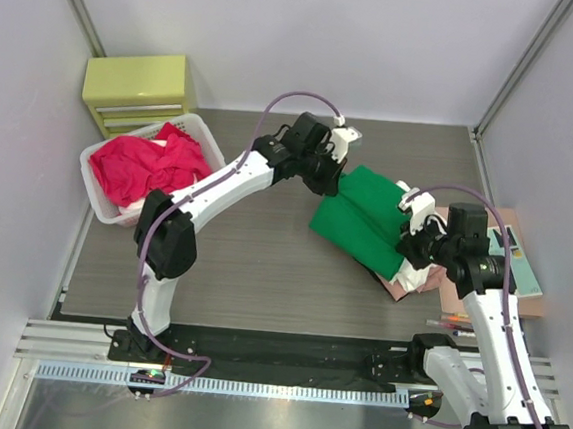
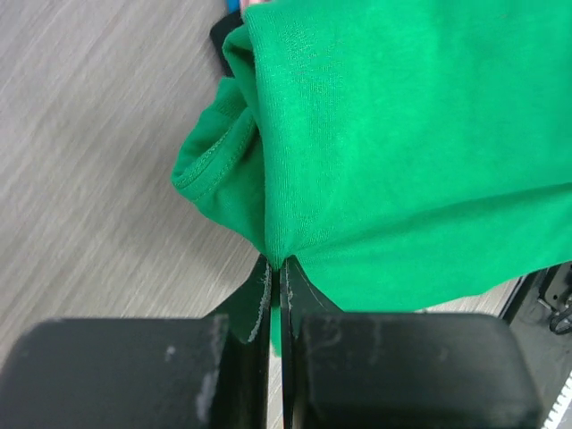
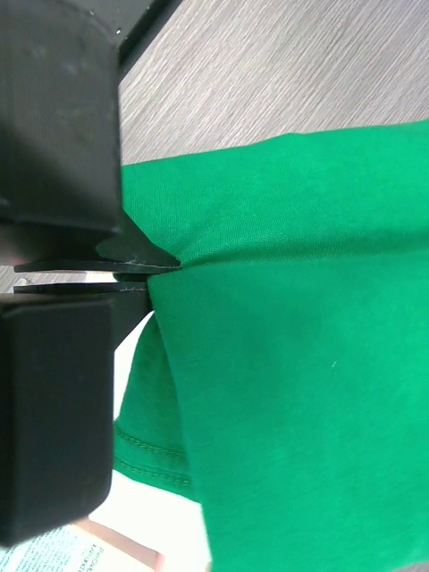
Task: Fold and stack the t-shirts
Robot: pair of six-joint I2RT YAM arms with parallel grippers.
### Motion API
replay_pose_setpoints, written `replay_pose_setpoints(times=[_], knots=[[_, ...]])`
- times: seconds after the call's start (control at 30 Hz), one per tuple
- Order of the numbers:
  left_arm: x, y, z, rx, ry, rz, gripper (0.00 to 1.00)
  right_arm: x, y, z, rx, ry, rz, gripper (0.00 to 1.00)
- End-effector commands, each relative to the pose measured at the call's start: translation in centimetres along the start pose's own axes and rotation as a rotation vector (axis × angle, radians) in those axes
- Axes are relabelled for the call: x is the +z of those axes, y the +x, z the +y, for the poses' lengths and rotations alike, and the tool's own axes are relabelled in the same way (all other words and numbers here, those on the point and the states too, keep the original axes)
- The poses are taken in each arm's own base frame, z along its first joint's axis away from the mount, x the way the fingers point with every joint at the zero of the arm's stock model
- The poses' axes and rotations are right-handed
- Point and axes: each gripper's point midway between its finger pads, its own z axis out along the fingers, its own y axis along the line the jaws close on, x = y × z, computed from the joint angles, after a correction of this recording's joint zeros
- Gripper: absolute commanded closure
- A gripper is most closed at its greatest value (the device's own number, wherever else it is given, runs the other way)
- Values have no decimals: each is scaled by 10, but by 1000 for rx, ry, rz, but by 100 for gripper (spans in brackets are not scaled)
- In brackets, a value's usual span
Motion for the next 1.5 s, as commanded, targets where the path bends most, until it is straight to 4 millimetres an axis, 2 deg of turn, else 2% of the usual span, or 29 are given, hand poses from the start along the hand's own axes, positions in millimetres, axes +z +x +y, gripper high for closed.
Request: replay_pose_setpoints(times=[0.0,0.03,0.07,0.1,0.17,0.3,0.53,0.67,0.8,0.9,1.03,1.17,1.37,1.47], knots=[[6,-45,-4,69,-21,-94,100,3,5,-11,3,22,25,99],[10,-41,-6,64,-14,-67,100,4,6,-12,9,21,25,99],[8,-56,-11,72,-1,-96,100,4,6,-12,9,11,19,99],[21,-49,-13,70,7,-68,100,2,7,-17,22,30,19,99],[26,-55,-20,85,18,-81,100,0,10,-20,25,40,15,99],[45,-52,-24,82,37,-64,100,-9,21,-35,35,99,20,99],[59,-54,-28,87,59,-70,100,-23,27,-50,65,142,20,99],[64,-61,-31,81,84,-95,100,-25,38,-53,80,152,47,99],[66,-66,-32,81,89,-109,100,-27,46,-59,92,166,57,99],[62,-71,-30,99,78,-122,100,-28,43,-61,104,158,43,99],[52,-81,-32,125,68,-149,100,-35,26,-65,88,158,7,99],[47,-92,-32,138,56,-170,100,-38,27,-71,86,170,19,99],[61,-81,-32,124,73,-138,100,-36,48,-71,112,168,50,99],[76,-66,-35,120,88,-99,100,-35,61,-70,126,171,64,99]])
